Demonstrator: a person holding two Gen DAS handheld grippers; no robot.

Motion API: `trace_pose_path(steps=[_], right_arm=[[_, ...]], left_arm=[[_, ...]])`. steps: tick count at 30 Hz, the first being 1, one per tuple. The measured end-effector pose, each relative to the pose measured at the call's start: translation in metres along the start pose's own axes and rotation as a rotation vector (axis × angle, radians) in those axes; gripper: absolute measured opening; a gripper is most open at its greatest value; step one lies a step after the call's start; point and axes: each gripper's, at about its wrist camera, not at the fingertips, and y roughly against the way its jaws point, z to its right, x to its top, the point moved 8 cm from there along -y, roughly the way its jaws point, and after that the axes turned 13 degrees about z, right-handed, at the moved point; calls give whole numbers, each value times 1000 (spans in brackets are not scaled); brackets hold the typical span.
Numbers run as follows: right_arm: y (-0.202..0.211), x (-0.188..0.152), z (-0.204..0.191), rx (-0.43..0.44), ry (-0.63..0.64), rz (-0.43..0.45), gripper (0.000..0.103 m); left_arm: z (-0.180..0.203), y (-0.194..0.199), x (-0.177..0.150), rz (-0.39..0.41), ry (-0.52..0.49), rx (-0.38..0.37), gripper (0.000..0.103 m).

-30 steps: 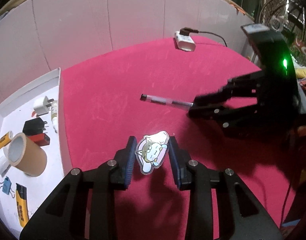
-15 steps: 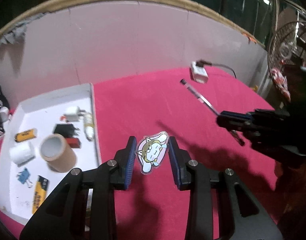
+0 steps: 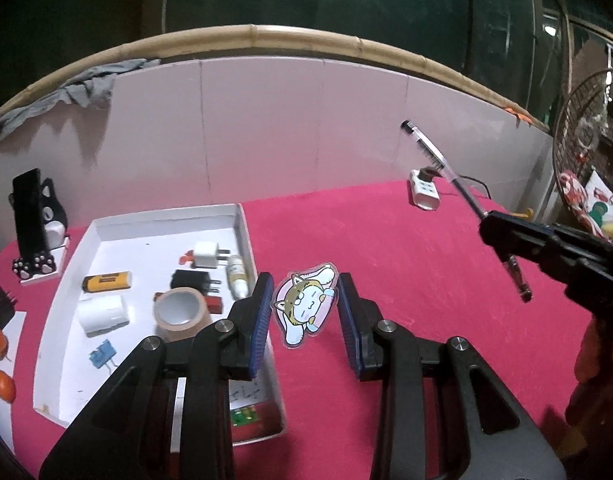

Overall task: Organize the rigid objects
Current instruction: 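Carry the cartoon sticker and black pen over the white tray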

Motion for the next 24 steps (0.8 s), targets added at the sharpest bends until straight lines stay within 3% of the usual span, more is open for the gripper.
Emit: trace_pose_path(steps=[24], right_arm=[[-19, 26, -80, 112, 77, 25, 8]], left_arm=[[-79, 43, 7, 69, 101, 136, 32]])
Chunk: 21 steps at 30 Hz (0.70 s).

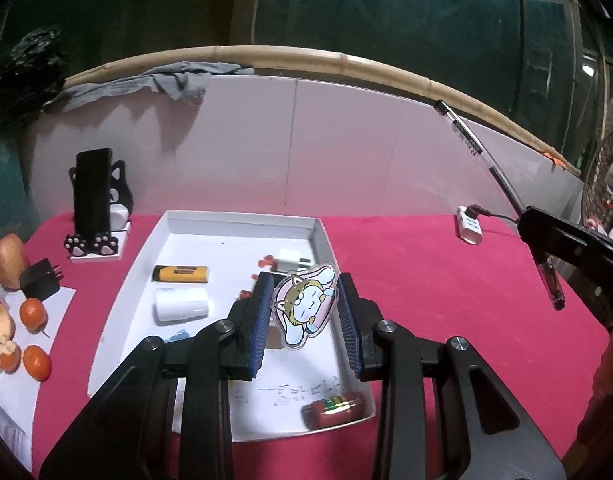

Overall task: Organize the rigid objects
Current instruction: 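Carry the cartoon sticker and black pen over the white tray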

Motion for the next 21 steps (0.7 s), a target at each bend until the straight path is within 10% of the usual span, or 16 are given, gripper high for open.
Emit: trace_pose_path(steps=[21], right_arm=[[-47, 0, -46, 62, 26, -55, 8]], left_arm=[[-73, 1, 1, 7, 59, 101, 32]])
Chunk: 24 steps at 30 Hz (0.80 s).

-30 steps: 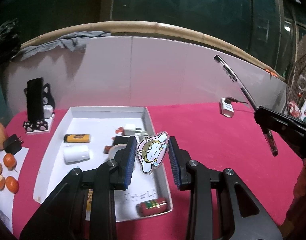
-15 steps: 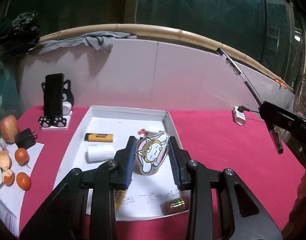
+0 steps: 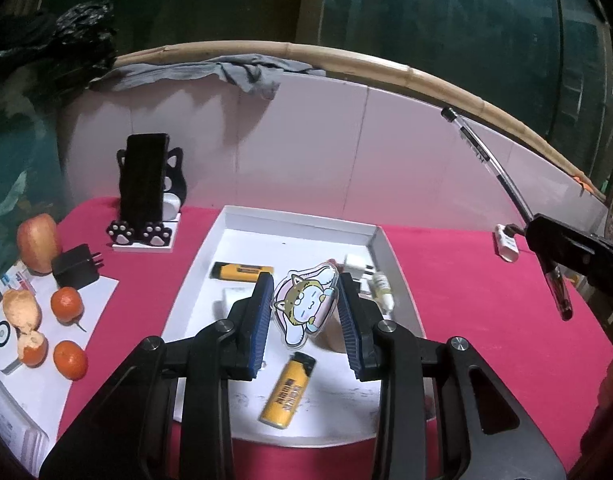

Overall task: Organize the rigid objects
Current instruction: 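Carry the cartoon sticker and black pen over the white tray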

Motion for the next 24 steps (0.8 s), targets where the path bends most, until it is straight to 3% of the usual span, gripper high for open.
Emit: trace_pose_path(steps=[12, 24], right_arm=[[-26, -7, -7, 0, -31, -42, 8], [-58, -20, -6, -16, -110, -93, 8]], left_arm=[[-42, -14, 19, 12, 0, 83, 32], [-47, -48, 21, -32, -74, 112, 32]])
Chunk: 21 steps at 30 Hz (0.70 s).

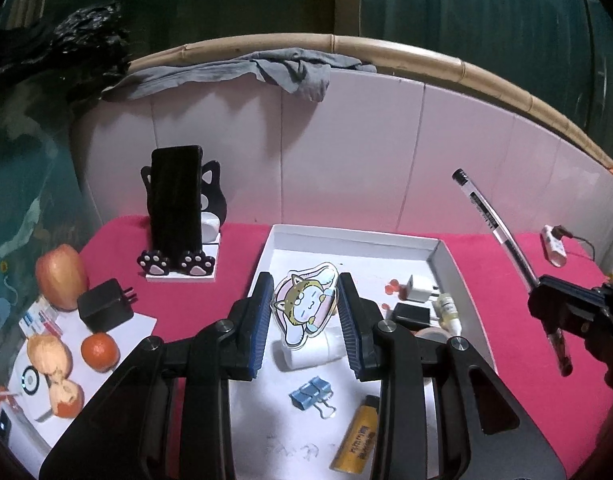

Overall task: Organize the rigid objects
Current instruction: 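Carry the cartoon sticker and black pen over the white tray, then open left tool to drop the sticker while right tool releases the pen into the tray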

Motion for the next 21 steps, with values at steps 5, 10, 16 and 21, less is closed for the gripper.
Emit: trace_pose_path(steps=[5, 10, 16, 21], right_arm=[[-16, -5, 2, -6, -48, -26, 8], [-31, -13, 4, -6, -101, -56, 8], [-49, -22, 8, -18, -154, -97, 8], [-60, -27, 10, -36, -164, -113, 8]], left_arm=[[2, -15, -1, -25, -31, 9, 32], [8, -28, -8, -52, -55, 13, 32], [14, -45, -17, -88, -60, 20, 32], [17, -60, -26, -117, -83, 30, 32]])
